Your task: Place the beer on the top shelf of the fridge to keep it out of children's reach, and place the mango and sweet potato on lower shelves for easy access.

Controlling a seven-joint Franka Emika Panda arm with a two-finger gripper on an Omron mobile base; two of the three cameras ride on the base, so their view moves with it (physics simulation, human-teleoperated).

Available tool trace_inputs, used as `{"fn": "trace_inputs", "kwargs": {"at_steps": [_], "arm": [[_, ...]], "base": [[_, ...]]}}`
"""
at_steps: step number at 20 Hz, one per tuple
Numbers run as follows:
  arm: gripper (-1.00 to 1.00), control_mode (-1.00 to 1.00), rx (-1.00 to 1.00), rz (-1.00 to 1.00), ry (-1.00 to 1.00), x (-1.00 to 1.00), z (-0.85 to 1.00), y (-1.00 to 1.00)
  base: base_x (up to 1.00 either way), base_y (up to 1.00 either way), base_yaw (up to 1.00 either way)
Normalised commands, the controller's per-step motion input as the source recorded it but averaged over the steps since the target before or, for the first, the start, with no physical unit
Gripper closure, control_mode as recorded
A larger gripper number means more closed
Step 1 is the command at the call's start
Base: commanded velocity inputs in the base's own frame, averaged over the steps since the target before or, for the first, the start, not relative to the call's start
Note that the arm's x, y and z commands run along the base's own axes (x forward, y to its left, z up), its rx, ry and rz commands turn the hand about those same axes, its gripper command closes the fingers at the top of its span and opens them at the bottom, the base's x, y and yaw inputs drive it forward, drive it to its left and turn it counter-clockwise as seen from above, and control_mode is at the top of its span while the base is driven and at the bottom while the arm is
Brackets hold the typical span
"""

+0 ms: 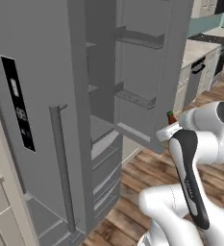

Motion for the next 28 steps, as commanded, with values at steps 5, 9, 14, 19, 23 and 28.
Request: {"fn": "trace_inputs", "kwargs": {"at_steps": [5, 9, 14, 19, 23, 28], "arm": [[1.00, 1.00, 0.00, 0.00, 0.00, 0.00, 0.00, 0.00], [1.00, 1.00, 0.00, 0.00, 0.00, 0.00, 0.00, 0.00], [1.00, 1.00, 0.00, 0.00, 0.00, 0.00, 0.00, 0.00], [1.00, 1.00, 0.00, 0.00, 0.00, 0.00, 0.00, 0.00], [1.00, 1.00, 0.00, 0.00, 0.00, 0.00, 0.00, 0.00], [1.00, 1.00, 0.00, 0.00, 0.00, 0.00, 0.00, 0.00]], "base": [[0.78, 0.00, 0.44], [0.70, -0.02, 0.41], [0.63, -0.07, 0.39], [0.61, -0.36, 0.34], [0.51, -0.40, 0.32], [0.46, -0.05, 0.27]]}}
